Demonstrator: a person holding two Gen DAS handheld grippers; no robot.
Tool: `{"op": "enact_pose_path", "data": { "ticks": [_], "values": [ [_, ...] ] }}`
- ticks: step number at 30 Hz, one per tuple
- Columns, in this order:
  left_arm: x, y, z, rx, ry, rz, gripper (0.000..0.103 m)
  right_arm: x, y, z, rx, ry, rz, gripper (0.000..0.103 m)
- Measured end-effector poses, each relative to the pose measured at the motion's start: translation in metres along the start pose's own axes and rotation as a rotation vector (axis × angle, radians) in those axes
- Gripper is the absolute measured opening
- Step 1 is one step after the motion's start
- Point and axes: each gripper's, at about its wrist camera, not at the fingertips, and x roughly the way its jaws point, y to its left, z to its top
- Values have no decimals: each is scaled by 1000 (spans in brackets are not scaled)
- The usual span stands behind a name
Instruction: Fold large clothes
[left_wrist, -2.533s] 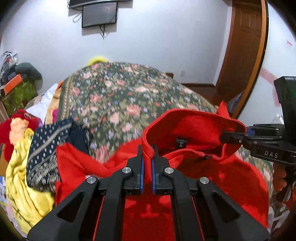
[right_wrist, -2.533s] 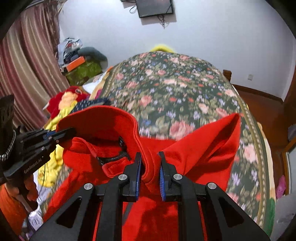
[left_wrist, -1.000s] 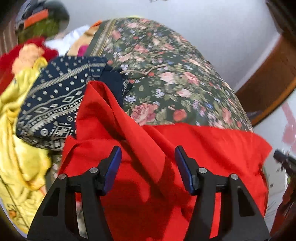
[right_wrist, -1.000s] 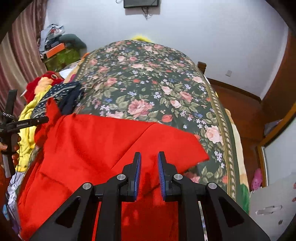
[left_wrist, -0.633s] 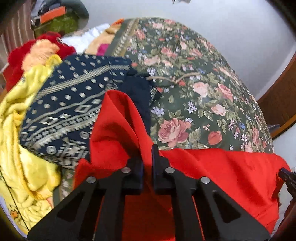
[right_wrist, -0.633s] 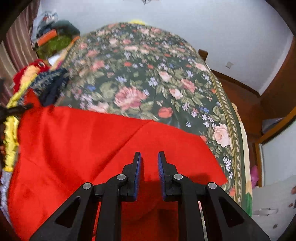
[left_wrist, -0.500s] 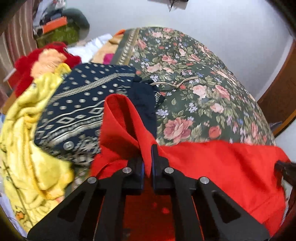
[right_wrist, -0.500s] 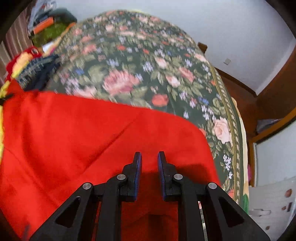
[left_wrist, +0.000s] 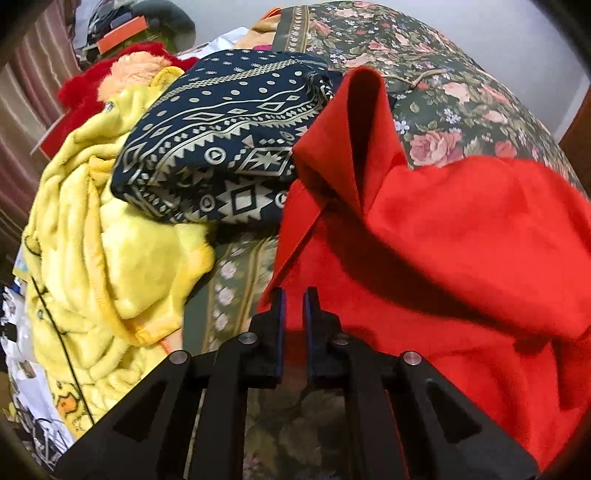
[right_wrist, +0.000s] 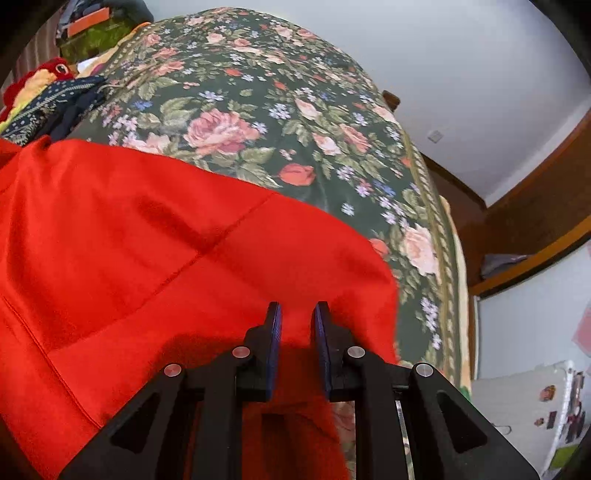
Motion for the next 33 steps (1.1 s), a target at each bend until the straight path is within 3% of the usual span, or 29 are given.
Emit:
{"op": "enact_pose_path", "data": {
  "ticks": [2,3,5,6,7,8,12,16,20,23,26,30,33],
  "values": [
    [-4,1,-5,14,3,10,25,-1,-3,-5,1,1,-21,16],
    [-6,3,-8,16,2,15,33,-2,-5,-7,3,3,-29,24],
    [-14,8,-13,10,-2,12,44,-3,-8,-11,5,-1,-100,64],
    [-19,11,-16,-1,-2,1,49,-2,-11,-14,5,-5,-170,99],
    [-22,14,-19,-12,-2,-12,51,-1,-15,-18,8,-21,-233,103],
    [-25,17,-21,-26,-2,-26,53,0,-21,-22,15,-25,-229,103],
    [-37,23,-30,-79,-1,-83,56,0,-55,-35,159,19,-41,103],
    [-50,22,-36,-105,-29,-159,62,-11,-79,-42,264,6,89,103],
    [-47,23,-43,-205,-9,-350,76,-15,-85,-45,356,8,293,103],
    [-29,20,-45,-298,53,-502,78,-6,-78,-44,402,40,428,103],
    [-9,12,-41,-337,108,-581,78,8,-68,-40,418,75,499,101],
    [6,-4,-20,-344,111,-643,78,24,-61,-24,457,78,552,100],
    [16,-13,-3,-347,117,-640,79,34,-58,-10,481,80,602,93]
  ]
}}
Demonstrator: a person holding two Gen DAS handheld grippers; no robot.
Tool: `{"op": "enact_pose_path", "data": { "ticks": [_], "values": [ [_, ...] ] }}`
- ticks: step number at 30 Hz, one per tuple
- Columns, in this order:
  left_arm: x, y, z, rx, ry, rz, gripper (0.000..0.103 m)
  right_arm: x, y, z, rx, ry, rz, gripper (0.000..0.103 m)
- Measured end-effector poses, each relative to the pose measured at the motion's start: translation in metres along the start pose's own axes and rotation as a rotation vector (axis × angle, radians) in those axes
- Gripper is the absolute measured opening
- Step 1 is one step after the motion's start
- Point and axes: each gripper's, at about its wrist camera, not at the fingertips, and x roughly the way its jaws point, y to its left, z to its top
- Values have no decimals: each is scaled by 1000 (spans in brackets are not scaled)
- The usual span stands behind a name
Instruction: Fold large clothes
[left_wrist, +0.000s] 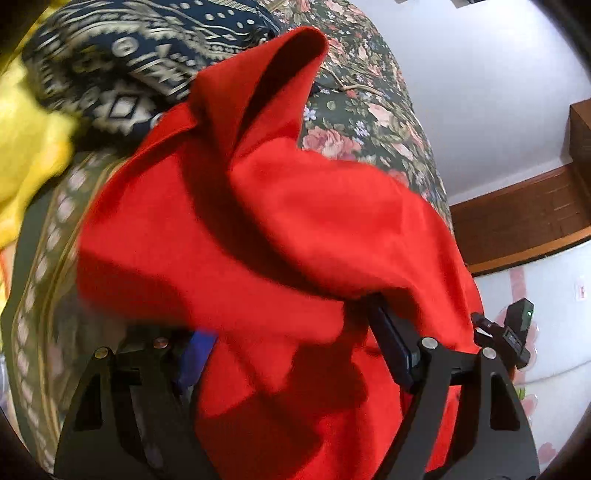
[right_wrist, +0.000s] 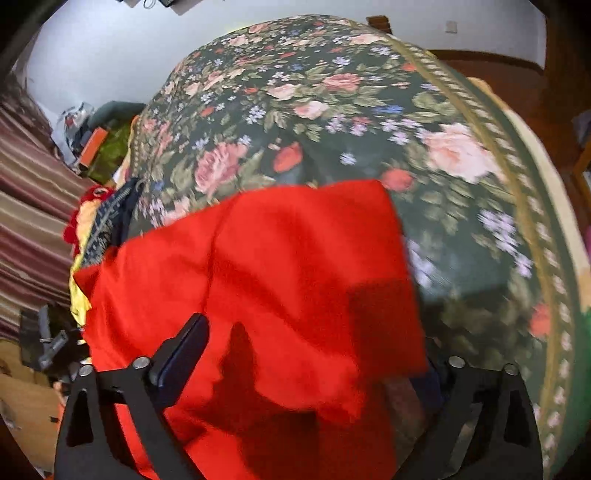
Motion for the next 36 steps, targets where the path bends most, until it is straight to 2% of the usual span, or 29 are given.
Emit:
{"op": "enact_pose_path", "data": {
  "ticks": [3,5,7,8,9,10,12,13,14,15,18,24,26,28,30,31,32,34,36],
  "values": [
    [12,-8,15,17,-17,43,79,11,8,13,-3,3,-20,88],
    [19,-15,23,45,-35,89,79,15,15,18,-18,-14,-55,80],
    [25,-23,27,76,-51,135,78,18,19,22,-39,-24,-81,61],
    [27,-27,28,93,-63,156,71,18,20,24,-43,-29,-85,55],
    [29,-30,28,109,-69,173,64,18,20,26,-45,-34,-82,42],
    [30,-36,29,130,-72,189,60,17,21,29,-45,-38,-79,34],
    [31,-48,27,177,-79,212,40,12,18,34,-51,-57,-73,24],
    [31,-55,26,203,-79,216,34,8,18,37,-52,-74,-67,21],
    [31,-64,26,237,-76,218,22,3,17,42,-52,-94,-62,20],
    [33,-75,24,280,-70,221,19,-1,17,46,-53,-109,-56,20],
    [37,-95,24,346,-54,226,16,-10,18,62,-63,-144,-69,18],
    [55,-137,46,416,-81,206,16,-10,15,100,-98,-188,-205,18],
    [61,-145,53,415,-99,207,16,-7,8,110,-94,-201,-269,18],
    [77,-153,63,434,-120,248,16,1,-2,114,-89,-193,-332,19],
    [82,-152,62,464,-134,318,21,8,-11,112,-74,-173,-323,20],
    [82,-149,61,473,-142,325,24,9,-15,109,-76,-175,-320,27],
    [80,-145,59,479,-150,329,31,9,-15,105,-88,-185,-328,34],
    [75,-136,55,493,-154,346,43,7,-14,98,-139,-208,-429,82],
    [69,-125,50,501,-134,372,59,3,-11,88,-203,-247,-570,96]
  ]
}}
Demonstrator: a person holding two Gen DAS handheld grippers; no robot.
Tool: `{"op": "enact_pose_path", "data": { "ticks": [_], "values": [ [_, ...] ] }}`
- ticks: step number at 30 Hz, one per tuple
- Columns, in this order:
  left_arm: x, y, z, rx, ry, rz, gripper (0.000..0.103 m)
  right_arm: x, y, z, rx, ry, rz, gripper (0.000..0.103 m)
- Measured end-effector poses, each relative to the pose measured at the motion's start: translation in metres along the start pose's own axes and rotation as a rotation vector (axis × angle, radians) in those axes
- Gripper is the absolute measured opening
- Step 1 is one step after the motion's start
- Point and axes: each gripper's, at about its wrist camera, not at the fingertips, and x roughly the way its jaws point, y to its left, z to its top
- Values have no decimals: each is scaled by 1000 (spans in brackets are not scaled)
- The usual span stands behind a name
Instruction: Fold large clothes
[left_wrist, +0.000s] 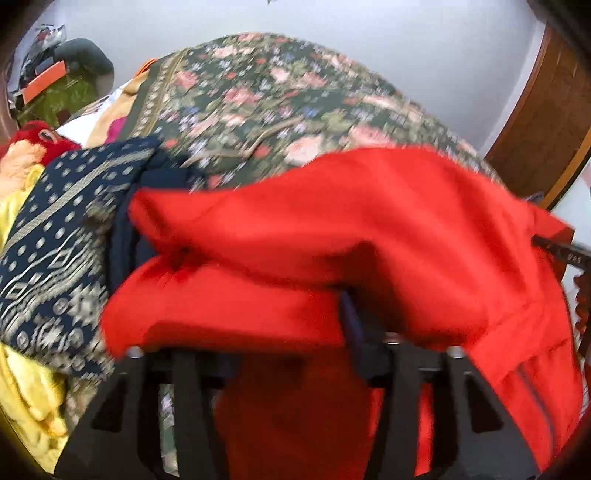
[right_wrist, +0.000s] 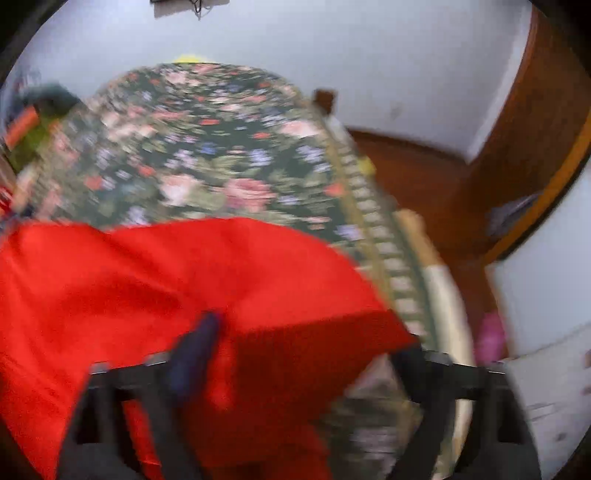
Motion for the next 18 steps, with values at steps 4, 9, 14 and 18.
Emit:
{"op": "enact_pose_path", "data": {
  "ticks": [4,9,14,18],
  "values": [
    [-14,19,-21,37,49,-4,61,-13,-2,-9,-62,-2,1,96],
    [-45,36,-22,53,34,18,61,-40,2,-12,-109,-9,6,96],
    [-67,47,11,-20,-60,29,71,-75,18,-2,-142,-89,35,96],
    [-46,41,39,-65,-58,35,73,-89,40,7,-139,-102,127,96]
  ]
}}
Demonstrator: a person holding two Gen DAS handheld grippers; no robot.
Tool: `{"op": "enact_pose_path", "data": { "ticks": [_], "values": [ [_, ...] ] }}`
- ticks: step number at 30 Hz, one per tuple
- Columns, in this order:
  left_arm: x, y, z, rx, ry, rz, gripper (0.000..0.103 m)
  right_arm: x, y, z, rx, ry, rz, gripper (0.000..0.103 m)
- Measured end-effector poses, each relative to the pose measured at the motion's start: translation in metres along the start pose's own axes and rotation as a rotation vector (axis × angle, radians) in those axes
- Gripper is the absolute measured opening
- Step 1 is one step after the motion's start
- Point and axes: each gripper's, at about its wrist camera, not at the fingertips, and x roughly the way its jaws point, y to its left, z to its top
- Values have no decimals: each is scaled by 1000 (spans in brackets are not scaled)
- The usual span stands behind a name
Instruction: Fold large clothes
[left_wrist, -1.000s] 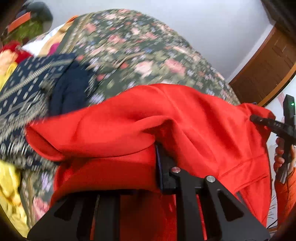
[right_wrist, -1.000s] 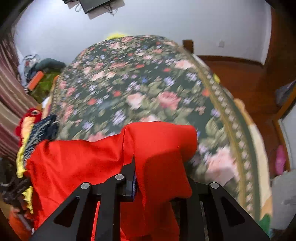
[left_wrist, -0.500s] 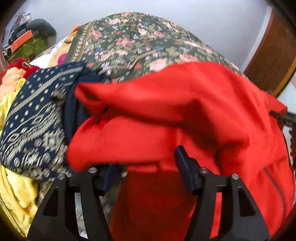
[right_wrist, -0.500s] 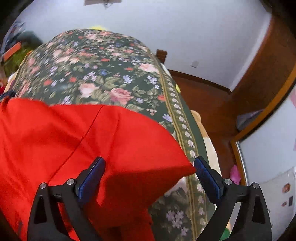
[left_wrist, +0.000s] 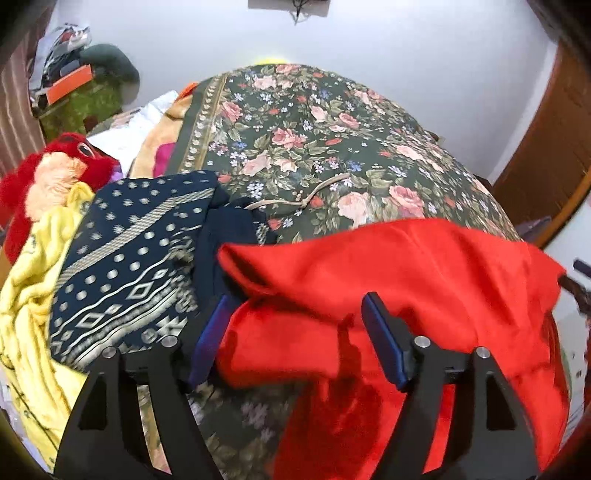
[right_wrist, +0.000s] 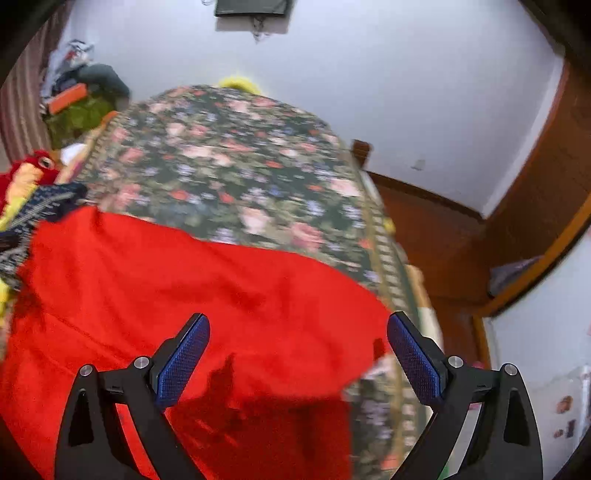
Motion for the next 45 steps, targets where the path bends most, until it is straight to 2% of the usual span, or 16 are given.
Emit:
{"op": "enact_pose_path", "data": {
  "ticks": [2,4,6,8,12,15,20,24,29,35,41,45],
  "values": [
    [18,-6,4,3,24,13,73,6,14,0,7,27,77,96],
    [39,-12,2,33,56,76,73,16,27,-5,4,69,127,96],
    [53,-11,-3,51,71,116,74,30,38,-15,-15,124,136,96],
    [59,-6,-12,48,72,122,77,43,42,-29,-29,175,118,96],
    [49,-2,-28,133,51,160,81,47,28,-55,-2,193,107,96],
    [39,5,-41,185,73,192,81,34,13,-64,43,198,121,96],
    [24,26,-61,145,135,196,81,11,-3,-80,83,224,125,96],
    [0,34,-70,120,129,206,81,-9,-11,-88,96,225,107,96],
    [-44,33,-69,96,68,185,81,-51,-17,-90,109,175,95,96],
    [-95,26,-81,81,5,109,82,-103,-19,-96,118,98,86,96],
    [-111,23,-121,76,51,31,82,-128,-20,-129,114,111,70,96],
    [-107,27,-160,44,129,-16,82,-130,-20,-161,128,155,75,96]
  ]
}}
